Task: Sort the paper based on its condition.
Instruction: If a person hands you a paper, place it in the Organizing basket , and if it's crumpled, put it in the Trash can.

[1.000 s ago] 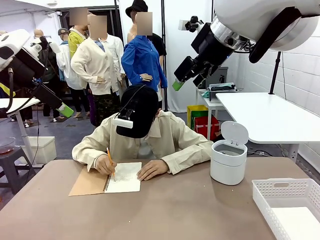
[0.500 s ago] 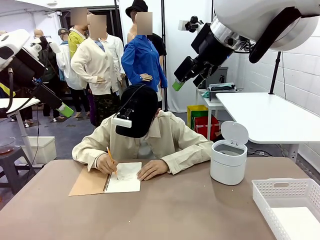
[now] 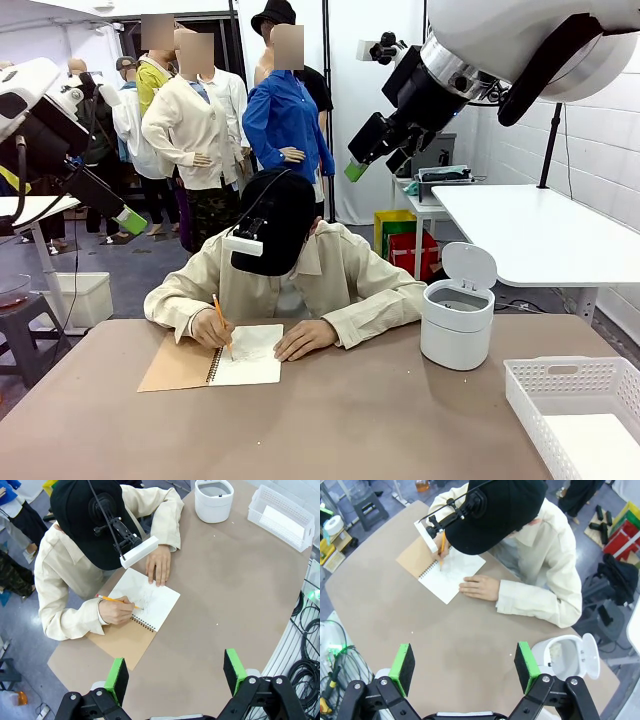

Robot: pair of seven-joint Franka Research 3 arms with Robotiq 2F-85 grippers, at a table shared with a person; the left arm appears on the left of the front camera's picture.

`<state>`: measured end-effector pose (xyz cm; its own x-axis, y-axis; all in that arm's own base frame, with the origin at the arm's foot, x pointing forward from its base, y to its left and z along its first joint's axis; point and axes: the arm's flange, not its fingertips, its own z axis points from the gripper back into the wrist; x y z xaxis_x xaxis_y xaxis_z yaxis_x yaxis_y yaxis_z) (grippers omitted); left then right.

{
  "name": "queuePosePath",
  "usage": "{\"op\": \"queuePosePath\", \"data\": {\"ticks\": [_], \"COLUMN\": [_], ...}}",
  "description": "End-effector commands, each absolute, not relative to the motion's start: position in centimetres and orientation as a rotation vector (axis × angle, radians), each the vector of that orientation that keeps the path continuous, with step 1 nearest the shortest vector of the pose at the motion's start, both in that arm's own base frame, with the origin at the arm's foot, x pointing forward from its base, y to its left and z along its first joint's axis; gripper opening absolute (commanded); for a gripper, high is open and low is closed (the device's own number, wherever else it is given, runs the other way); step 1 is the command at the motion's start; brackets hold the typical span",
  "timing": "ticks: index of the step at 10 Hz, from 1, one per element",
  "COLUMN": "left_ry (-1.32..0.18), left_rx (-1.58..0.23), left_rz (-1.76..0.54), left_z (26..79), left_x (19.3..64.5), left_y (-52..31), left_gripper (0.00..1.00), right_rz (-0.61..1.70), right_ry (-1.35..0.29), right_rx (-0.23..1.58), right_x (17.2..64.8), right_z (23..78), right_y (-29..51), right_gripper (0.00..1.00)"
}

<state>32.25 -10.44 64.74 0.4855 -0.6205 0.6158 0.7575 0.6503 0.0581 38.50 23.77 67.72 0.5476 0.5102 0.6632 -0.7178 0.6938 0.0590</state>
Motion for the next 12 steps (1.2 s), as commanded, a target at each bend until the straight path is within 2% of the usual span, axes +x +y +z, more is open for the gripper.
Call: {"op": "queuePosePath", "data": {"ticks": [1, 12], "left_ry": [-0.648, -0.648], "left_rx": [-0.236, -0.236], "left_rz": [-0.847, -0.847], "left_z": [64.77, 64.77], "left_x": [32.26, 32.26], "left_y": [-10.31, -10.31], "left_gripper": [1.0, 1.0], "right_rz": [0.744, 0.744], "right_ry": [-0.664, -0.664], "right_rx": [0.345, 0.345], "right_x": [38.49, 38.49], "right_z": [67.74, 67.74], "right_y": [23.76, 23.76], "right_gripper": [1.0, 1.0]}}
